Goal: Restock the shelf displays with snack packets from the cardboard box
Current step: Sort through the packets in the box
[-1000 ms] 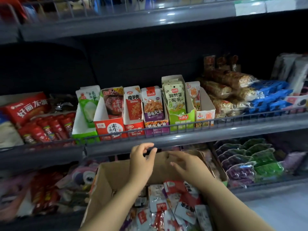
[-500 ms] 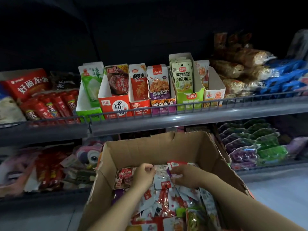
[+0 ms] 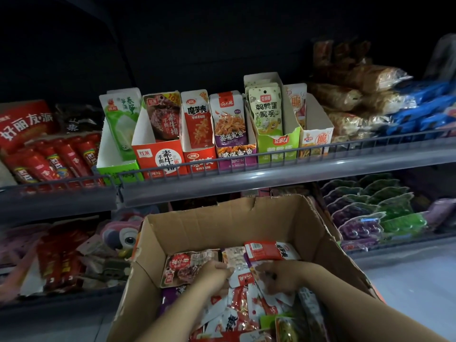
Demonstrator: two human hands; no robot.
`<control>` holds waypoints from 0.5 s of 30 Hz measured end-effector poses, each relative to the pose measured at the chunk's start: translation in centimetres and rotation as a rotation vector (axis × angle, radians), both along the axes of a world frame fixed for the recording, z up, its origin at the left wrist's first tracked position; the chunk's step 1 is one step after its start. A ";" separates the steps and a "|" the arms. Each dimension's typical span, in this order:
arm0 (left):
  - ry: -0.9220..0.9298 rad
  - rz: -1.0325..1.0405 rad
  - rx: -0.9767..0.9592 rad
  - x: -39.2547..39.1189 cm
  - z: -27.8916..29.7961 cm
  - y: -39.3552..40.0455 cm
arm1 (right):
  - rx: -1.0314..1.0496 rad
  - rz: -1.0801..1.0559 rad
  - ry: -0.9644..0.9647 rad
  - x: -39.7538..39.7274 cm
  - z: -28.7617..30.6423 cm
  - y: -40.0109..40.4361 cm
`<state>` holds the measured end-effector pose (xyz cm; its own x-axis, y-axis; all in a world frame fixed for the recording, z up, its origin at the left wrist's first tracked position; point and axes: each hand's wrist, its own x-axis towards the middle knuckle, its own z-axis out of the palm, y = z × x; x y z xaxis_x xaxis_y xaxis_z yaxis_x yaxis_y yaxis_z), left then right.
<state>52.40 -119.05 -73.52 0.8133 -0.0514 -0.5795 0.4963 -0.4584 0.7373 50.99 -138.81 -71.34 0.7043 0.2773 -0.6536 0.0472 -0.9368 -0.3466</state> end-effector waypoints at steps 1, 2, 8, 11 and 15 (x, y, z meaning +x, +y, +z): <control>0.013 0.014 -0.025 -0.1 0.0 -0.1 | 0.014 -0.008 -0.003 0.0 -0.1 0.0; 0.030 0.035 -0.054 -0.1 0.0 -0.1 | 0.034 -0.016 -0.008 0.0 -0.2 0.0; 0.165 0.139 -0.330 -0.6 0.1 -0.8 | 0.064 -0.039 -0.060 -0.1 -0.7 0.5; 0.143 0.165 -0.323 -0.8 0.6 -1.1 | 0.078 -0.049 -0.142 0.1 -0.8 0.6; 0.022 0.126 -0.173 -0.7 1.4 -0.9 | 0.096 -0.086 -0.274 0.0 -0.8 0.8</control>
<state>51.67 -119.99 -72.16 0.8071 -0.0507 -0.5882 0.5582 -0.2591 0.7882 51.01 -138.02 -72.12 0.8744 0.2605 -0.4094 0.0735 -0.9050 -0.4189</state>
